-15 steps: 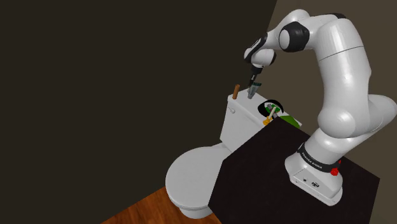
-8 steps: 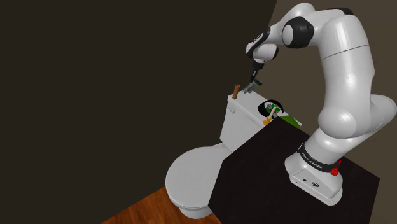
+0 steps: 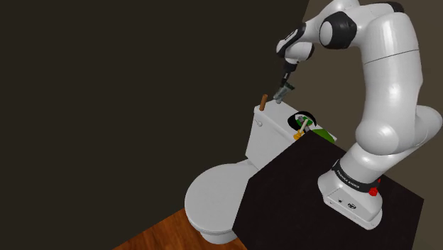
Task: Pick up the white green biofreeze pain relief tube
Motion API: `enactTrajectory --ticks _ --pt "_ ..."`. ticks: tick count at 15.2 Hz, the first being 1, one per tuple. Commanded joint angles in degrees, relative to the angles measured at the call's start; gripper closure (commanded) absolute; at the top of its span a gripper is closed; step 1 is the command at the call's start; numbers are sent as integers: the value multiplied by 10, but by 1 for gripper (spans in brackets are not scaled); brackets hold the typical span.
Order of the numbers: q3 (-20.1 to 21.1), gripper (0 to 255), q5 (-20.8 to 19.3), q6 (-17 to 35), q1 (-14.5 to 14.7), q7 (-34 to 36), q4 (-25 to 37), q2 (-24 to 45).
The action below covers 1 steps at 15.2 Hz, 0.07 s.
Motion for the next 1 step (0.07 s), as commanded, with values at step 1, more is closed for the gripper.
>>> enactTrajectory --ticks 1 --pt "-1 255 -1 -2 1 1 -2 -4"
